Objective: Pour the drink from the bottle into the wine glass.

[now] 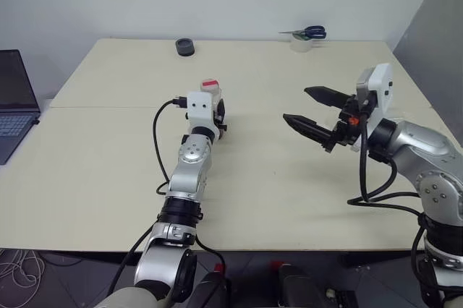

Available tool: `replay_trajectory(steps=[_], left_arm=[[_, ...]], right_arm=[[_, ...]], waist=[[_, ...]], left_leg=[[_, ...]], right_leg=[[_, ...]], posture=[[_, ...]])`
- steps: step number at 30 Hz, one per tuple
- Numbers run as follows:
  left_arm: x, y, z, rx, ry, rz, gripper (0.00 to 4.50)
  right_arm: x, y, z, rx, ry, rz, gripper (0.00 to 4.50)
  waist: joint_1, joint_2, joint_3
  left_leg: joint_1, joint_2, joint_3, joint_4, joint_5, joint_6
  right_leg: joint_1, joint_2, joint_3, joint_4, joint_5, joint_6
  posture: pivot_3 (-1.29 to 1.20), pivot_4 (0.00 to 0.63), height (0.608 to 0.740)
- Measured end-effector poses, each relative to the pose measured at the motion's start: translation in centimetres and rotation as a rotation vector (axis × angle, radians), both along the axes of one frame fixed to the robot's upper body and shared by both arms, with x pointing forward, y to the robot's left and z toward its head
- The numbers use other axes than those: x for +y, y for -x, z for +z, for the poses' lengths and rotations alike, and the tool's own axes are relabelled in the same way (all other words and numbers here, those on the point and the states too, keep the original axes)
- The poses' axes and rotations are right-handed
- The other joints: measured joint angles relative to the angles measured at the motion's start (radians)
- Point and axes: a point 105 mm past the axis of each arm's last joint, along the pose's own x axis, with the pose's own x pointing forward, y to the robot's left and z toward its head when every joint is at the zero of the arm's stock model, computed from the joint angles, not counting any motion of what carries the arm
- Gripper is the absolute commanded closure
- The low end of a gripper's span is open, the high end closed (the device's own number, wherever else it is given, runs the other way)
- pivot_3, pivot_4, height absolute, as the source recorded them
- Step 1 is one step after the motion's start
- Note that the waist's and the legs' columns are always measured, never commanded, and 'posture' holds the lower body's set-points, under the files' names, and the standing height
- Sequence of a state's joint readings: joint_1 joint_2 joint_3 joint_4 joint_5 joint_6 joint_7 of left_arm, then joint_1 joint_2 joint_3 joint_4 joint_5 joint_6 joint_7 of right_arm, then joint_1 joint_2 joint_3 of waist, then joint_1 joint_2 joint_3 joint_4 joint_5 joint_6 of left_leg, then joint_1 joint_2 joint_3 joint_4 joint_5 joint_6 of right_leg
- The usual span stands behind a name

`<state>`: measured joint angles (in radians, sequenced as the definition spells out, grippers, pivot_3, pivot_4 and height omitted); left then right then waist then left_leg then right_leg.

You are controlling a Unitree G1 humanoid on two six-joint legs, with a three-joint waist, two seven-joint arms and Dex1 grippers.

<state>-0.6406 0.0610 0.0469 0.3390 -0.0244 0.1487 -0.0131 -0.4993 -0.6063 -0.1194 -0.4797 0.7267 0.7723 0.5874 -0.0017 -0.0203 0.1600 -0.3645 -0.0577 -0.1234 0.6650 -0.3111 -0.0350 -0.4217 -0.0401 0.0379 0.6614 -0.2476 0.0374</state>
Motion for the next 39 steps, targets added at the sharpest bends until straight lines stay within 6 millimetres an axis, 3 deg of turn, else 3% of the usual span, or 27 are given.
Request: replay_trajectory(steps=[29,37,39], left_arm=[[0.22,0.00,0.07,0.012,-0.001,-0.009,2.68],[0.40,-0.02,0.07,0.013,0.008,-0.003,0.12],[0.44,-0.02,0.08,0.012,0.008,0.001,0.05]], right_arm=[[0.18,-0.17,-0.04,-0.012,-0.014,-0.014,0.00],[0.11,-0.19,-0.19,-0.007,-0.015,-0.019,0.00],[0.11,-0.20,-0.18,-0.007,-0.015,-0.019,0.00]], waist=[[0.000,0.000,0.000],[0.000,0.000,0.000],[0.000,0.000,0.000]], left_leg=[[0.000,0.000,0.000,0.000,0.000,0.000],[0.000,0.000,0.000,0.000,0.000,0.000],[0.000,0.000,0.000,0.000,0.000,0.000]], right_leg=[[0.000,0.000,0.000,0.000,0.000,0.000],[0.000,0.000,0.000,0.000,0.000,0.000],[0.000,0.000,0.000,0.000,0.000,0.000]], posture=[[0.00,0.150,0.740],[0.00,0.150,0.740],[0.00,0.150,0.740]])
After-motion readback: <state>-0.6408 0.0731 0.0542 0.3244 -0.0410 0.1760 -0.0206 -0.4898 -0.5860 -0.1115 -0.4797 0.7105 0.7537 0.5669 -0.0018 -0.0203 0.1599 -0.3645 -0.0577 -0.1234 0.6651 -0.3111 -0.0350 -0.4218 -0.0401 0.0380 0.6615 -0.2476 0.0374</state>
